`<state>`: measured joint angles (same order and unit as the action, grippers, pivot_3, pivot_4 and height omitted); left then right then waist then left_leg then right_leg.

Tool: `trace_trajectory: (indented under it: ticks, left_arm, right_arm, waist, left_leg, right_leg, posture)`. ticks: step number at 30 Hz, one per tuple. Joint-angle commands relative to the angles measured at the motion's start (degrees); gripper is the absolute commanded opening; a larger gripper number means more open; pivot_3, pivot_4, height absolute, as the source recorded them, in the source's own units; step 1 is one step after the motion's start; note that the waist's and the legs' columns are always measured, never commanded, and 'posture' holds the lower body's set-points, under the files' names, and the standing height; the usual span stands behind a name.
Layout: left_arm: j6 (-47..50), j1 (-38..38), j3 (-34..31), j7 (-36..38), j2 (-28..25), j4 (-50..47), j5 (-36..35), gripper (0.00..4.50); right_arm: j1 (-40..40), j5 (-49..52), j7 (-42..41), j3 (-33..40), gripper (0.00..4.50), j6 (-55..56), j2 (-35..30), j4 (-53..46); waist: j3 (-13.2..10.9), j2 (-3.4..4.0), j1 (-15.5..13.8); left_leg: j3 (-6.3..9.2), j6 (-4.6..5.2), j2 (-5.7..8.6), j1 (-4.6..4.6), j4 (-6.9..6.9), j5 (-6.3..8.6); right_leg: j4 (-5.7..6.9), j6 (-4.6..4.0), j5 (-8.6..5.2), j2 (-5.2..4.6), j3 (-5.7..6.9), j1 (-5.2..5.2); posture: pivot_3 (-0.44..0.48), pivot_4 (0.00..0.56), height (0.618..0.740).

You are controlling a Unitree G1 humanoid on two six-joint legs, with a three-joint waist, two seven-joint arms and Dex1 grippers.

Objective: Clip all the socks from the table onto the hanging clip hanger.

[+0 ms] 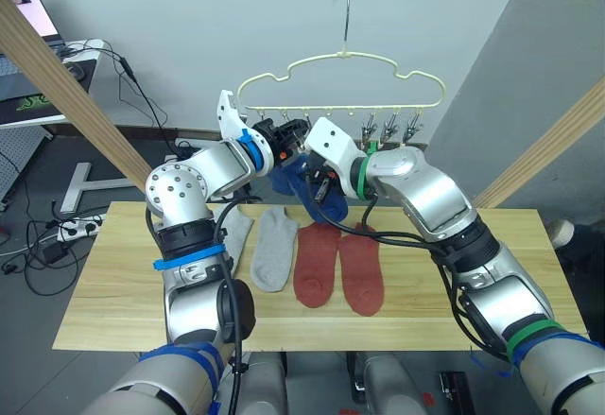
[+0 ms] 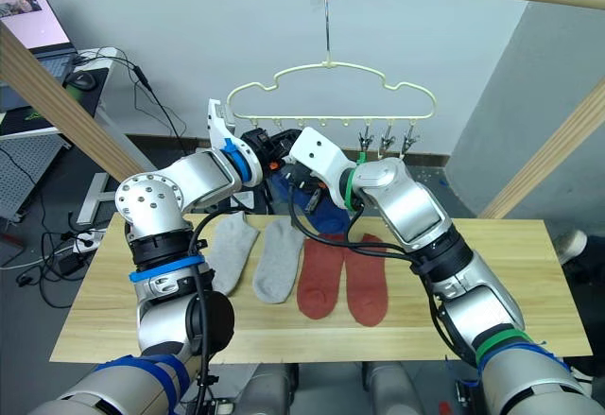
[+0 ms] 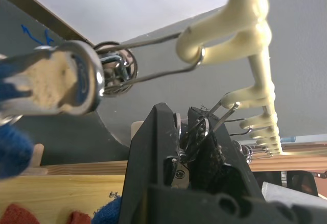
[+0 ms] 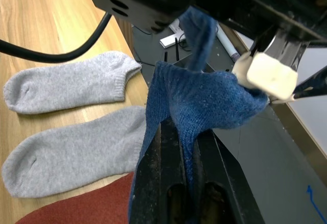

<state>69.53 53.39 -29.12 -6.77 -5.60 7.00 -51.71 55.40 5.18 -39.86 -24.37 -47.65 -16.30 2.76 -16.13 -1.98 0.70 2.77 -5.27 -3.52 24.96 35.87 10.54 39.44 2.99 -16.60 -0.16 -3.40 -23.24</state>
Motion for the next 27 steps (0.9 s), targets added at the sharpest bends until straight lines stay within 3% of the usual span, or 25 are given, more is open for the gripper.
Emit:
trace_trajectory:
  ticks: [1, 21, 27]
  left_arm:
    - [-0.59, -0.43, 1.19, 0.92, -0.74, -2.11, -0.42, 0.3]
    - [-2.13, -0.55, 2.36, 2.18, -1.35, -0.87, -0.53, 0.3]
    - [-2.76, -0.23, 2.4, 2.5, -1.7, 0.05, 0.07, 0.3]
  right_arm:
    - [2.46, -0.77, -0.58, 0.6, 0.03, 1.25, 0.19, -0.91]
    - [4.17, -2.85, -0.67, 1.25, 0.03, 3.14, 0.85, 5.09]
    - [2.78, -2.91, -1.24, 1.78, 0.03, 1.25, -1.32, 2.48]
  waist:
    - [0.0, 0.0, -0.03]
    - [0.02, 0.0, -0.25]
    - [0.02, 0.01, -0.37]
  left_leg:
    - [0.0, -0.01, 0.0, 0.0, 0.0, -0.01]
    - [0.03, -0.09, -0.01, 0.0, 0.01, -0.05]
    - [0.03, -0.11, -0.01, 0.0, 0.02, -0.06]
  right_leg:
    - [0.01, 0.0, 0.0, 0.0, 0.0, -0.01]
    - [0.09, -0.01, 0.0, 0.0, 0.05, -0.01]
    - [0.11, -0.01, 0.0, 0.0, 0.06, -0.01]
  posture:
    - [0.076, 0.198, 0.74]
    - [0.077, 0.191, 0.74]
    - [0.063, 0.192, 0.74]
